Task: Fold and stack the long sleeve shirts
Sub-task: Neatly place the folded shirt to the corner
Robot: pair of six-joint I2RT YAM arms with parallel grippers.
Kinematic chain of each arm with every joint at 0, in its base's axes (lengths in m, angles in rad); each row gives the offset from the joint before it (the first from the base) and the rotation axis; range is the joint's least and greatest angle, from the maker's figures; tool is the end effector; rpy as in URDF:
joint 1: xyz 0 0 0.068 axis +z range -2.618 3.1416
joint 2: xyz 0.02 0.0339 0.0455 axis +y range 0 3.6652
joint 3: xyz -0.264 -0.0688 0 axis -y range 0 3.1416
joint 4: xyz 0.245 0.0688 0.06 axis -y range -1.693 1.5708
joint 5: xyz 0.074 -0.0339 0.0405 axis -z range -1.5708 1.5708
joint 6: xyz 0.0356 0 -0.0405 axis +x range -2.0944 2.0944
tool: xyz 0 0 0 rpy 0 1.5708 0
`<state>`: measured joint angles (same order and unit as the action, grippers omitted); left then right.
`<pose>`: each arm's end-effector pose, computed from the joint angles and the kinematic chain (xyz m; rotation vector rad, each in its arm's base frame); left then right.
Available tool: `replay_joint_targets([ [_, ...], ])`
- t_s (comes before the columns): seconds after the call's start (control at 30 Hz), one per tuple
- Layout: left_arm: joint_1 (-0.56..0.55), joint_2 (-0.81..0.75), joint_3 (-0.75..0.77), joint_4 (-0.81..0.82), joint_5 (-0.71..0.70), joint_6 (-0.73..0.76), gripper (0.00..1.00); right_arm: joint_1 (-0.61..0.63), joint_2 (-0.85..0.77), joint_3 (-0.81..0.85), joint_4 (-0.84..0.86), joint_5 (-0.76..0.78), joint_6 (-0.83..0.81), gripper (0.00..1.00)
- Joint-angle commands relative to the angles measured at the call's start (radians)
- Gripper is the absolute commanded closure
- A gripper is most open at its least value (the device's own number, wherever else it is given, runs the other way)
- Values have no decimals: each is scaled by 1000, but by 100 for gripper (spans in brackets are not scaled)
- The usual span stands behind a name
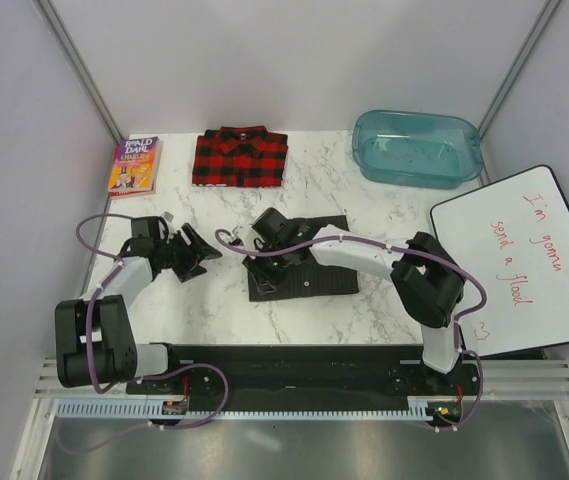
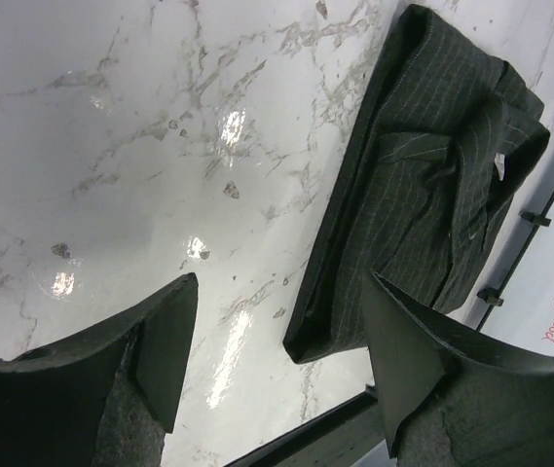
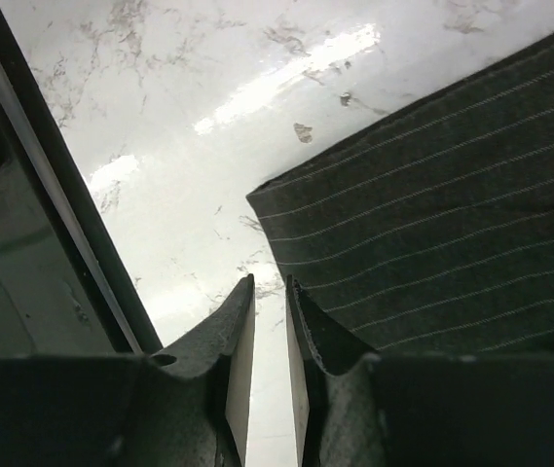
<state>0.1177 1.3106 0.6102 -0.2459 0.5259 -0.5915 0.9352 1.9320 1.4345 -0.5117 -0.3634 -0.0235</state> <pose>0.2398 0.0104 0.1716 -0.6717 2.4468 -0.8529 0.2358 0.3410 0.2055 -1.3659 2.3190 0.7846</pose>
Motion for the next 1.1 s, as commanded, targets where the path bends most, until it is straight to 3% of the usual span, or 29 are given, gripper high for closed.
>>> replay_joint_targets([
  [0.0, 4, 33, 19, 39, 2, -50, 25, 45, 4, 1, 104, 26, 17, 72],
  [0.2, 5, 33, 20, 39, 8, -48, 25, 59, 85, -8, 142, 90, -24, 59],
  [0.4, 5, 22, -24, 75, 14, -89, 24, 59, 143, -48, 202, 100, -59, 56],
  [0.47, 2, 36, -36, 85, 17, -97, 24, 60, 153, -51, 203, 95, -64, 59],
  [0.67, -49, 99, -47, 154, 65, -128, 24, 33, 105, -52, 200, 93, -84, 100],
  [1.07, -208, 217, -41, 433, 132, -254, 14, -36, -21, -26, 160, -58, -79, 100],
])
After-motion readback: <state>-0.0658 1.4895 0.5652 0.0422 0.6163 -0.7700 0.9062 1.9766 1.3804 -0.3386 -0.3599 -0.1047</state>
